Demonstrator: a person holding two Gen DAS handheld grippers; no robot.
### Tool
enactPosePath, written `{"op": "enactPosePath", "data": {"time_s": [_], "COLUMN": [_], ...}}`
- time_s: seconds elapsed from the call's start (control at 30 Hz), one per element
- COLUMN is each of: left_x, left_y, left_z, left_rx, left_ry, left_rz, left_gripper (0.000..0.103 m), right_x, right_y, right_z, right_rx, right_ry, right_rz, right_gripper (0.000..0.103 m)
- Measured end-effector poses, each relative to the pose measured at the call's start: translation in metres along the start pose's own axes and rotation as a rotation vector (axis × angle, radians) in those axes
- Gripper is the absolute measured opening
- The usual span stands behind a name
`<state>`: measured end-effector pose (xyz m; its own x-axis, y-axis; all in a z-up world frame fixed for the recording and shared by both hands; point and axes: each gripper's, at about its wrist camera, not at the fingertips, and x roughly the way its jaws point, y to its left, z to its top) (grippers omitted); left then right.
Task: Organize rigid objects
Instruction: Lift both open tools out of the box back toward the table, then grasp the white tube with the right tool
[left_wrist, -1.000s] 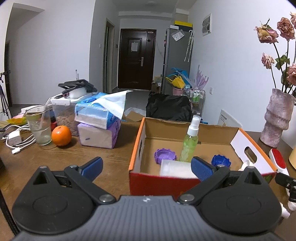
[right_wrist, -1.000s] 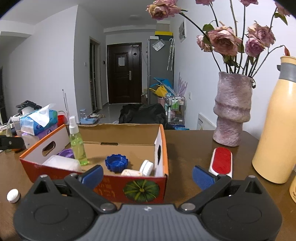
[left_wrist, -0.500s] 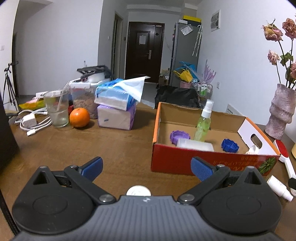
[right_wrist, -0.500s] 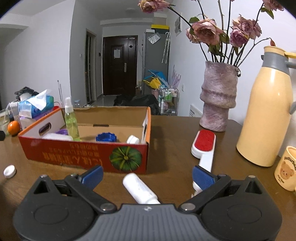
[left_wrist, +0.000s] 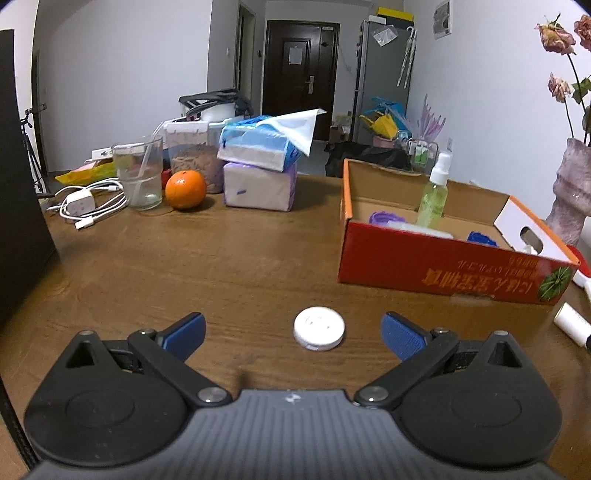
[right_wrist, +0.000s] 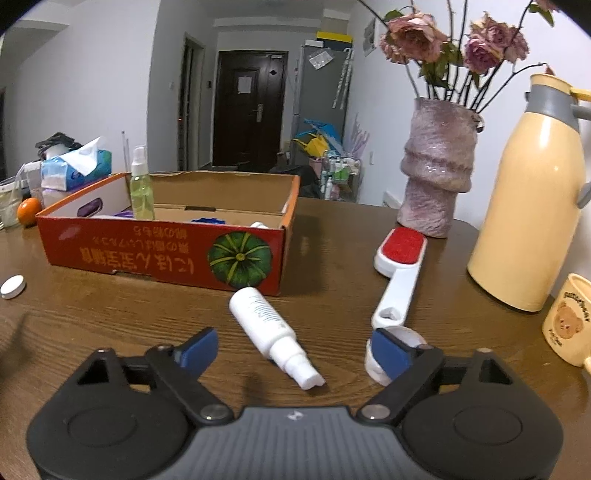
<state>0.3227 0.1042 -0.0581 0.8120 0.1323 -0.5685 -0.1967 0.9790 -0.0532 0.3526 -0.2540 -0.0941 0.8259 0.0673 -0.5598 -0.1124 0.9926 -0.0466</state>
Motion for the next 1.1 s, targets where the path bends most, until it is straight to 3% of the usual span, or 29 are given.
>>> {"op": "enactPosePath", "data": {"time_s": [0.13,0.3,0.47,0.6,1.1], "left_x": [0.001,0.009,0.014,0.017,0.029], "left_y": [0.006,0.006,0.005,0.006,-0.001], "left_z": [-0.003,-0.004,-0.006,-0.006,-0.004], "left_rx": [-0.014,-0.014,-0.005,-0.012,0.030], "left_ry": [0.009,0.037,0.056,0.064,0.056], "left_rz": [-0.003,-0.011,-0.016,-0.022,-0.001], "left_gripper": [0.103,0.103,0.103,0.103,0.103], "right_x": [0.012,0.032,0.050,0.052,0.028], "right_y": [0.007,0.009,0.009,0.009,0.016], "right_z": [0.000,0.006,0.009,0.010,0.008], "right_rx": [-0.034,-0.033,-0.010,0.017,0.053], "right_ry": [0.010,0.034,0.081,0.084,-0.011], "right_rz": [0.022,0.033,0.066,0.092,0.052], "right_gripper": [0.073,0.073,0.054,0.031,0.027]}}
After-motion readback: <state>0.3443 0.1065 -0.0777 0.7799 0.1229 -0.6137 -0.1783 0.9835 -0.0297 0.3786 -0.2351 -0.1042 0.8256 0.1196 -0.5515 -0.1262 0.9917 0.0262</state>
